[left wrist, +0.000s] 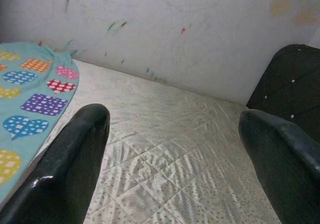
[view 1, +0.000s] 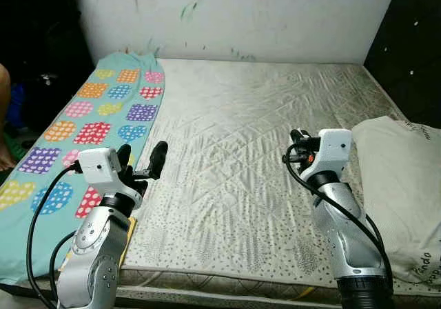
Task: Clean up the room
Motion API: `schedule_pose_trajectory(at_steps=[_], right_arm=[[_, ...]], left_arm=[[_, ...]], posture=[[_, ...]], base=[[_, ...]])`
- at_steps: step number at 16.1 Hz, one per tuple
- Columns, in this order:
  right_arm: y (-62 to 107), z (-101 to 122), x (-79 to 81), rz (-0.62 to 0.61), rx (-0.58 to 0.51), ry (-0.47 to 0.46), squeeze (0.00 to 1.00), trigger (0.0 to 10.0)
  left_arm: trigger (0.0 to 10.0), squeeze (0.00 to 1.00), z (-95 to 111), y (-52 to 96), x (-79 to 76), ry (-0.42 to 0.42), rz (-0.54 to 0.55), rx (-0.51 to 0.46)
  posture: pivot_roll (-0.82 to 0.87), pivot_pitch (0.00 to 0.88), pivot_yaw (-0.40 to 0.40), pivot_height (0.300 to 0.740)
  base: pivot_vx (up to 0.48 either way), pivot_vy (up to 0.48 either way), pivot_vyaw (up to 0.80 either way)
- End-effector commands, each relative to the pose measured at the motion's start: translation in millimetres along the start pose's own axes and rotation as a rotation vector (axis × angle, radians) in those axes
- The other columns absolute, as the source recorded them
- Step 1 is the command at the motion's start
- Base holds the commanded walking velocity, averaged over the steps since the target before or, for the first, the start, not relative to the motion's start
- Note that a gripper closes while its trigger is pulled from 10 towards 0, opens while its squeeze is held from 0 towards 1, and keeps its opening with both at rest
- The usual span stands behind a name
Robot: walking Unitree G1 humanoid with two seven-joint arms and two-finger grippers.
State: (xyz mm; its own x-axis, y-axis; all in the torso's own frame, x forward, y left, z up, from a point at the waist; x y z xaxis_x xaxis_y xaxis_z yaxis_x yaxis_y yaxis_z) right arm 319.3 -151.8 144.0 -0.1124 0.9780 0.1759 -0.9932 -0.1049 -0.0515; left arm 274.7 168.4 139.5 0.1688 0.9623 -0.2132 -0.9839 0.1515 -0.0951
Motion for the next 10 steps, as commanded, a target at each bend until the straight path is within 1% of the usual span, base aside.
schedule_pose_trajectory(at_steps=[1, 2, 4, 10], right_arm=[[-3.0, 4.5, 0.4, 0.002, -0.018, 0.002, 0.0, 10.0], [-3.6, 4.6, 0.3, 0.003, -0.019, 0.004, 0.0, 10.0], [-4.2, 5.0, 0.2, 0.006, -0.022, 0.007, 0.0, 10.0], [-3.9, 5.2, -1.3, 0.005, -0.024, 0.014, 0.0, 10.0]], left_arm=[[10.0, 0.0, 1.7, -1.9, 0.7, -0.007, 0.004, -0.005], [10.0, 0.0, 2.1, -2.4, 0.0, -0.007, -0.004, -0.011], [10.0, 0.0, 2.1, -3.1, -0.6, -0.008, -0.009, -0.015], [10.0, 0.0, 1.4, -3.2, -2.5, -0.007, -0.02, -0.012]], posture=[[-0.02, 0.0, 0.004, 0.74], [-0.02, 0.0, 0.003, 0.74], [-0.02, 0.0, 0.002, 0.74], [-0.03, 0.0, 0.006, 0.74]], base=[[0.0, 0.0, 0.0], [0.0, 0.0, 0.0], [0.0, 0.326, 0.0], [0.0, 0.471, 0.0]])
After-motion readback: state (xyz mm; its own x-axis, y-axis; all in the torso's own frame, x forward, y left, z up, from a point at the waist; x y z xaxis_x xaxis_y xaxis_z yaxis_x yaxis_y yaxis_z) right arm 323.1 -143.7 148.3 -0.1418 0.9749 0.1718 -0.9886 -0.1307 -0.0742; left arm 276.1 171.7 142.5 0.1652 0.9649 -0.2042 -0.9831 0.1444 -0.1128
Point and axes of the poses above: a point about 5 cm out from each wrist's last joint towards the gripper, its own y axis pointing back from the gripper into the wrist, its own z axis along the axis of the wrist's last joint, x = y × z, the point moved 1 cm from there along -y, pointing out of the wrist towards the gripper, and after that the axes turned 7 degrees about -y, right-handed, at the moved point
